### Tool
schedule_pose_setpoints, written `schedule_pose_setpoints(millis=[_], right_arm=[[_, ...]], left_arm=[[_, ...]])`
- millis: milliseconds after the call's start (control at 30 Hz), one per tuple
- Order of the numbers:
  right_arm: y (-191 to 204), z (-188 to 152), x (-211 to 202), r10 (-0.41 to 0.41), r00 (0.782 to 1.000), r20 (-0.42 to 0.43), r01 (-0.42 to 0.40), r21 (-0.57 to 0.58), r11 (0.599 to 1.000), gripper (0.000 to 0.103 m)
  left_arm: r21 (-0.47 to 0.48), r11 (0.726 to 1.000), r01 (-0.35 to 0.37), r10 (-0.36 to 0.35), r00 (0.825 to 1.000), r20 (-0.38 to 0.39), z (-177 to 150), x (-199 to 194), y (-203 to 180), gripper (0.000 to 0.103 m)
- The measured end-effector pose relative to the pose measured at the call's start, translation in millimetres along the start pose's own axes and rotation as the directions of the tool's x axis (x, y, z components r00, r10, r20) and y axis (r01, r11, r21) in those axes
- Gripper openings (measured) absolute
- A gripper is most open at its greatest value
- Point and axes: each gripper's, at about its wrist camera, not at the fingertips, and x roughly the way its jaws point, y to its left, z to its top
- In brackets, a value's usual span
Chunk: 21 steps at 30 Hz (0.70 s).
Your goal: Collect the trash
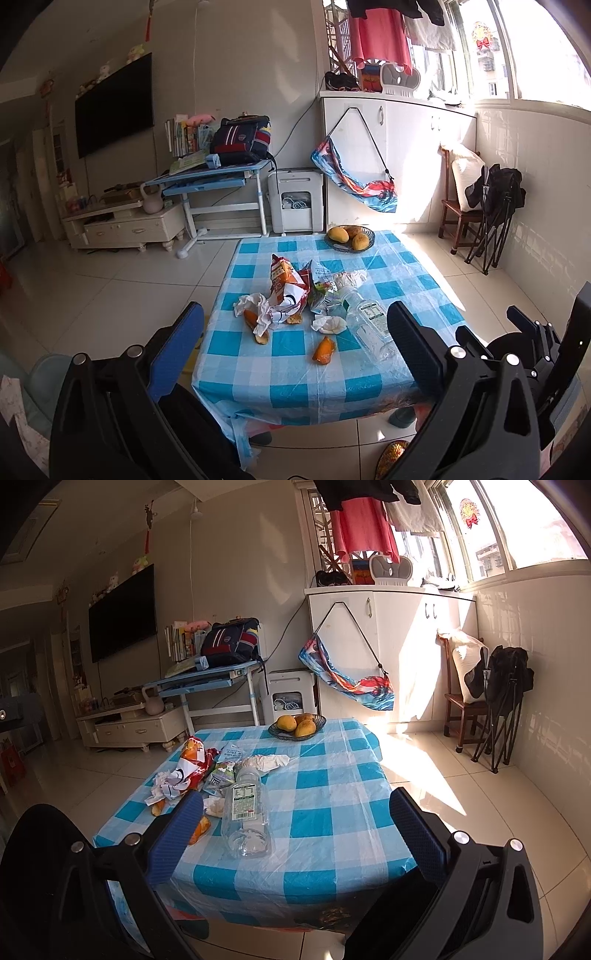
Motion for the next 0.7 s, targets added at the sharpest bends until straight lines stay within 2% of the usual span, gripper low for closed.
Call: schedule_pose_setpoints(millis=[700], right_arm=[[7.6, -0.9, 2.3, 0.002, 1.000, -0.005, -0.002, -0.041, 0.999, 0.097]], left_arm=[[-0.033, 0.999, -0.006, 0.006, 1.000, -0.004, -8.4, 9.1, 3.1, 0.096]])
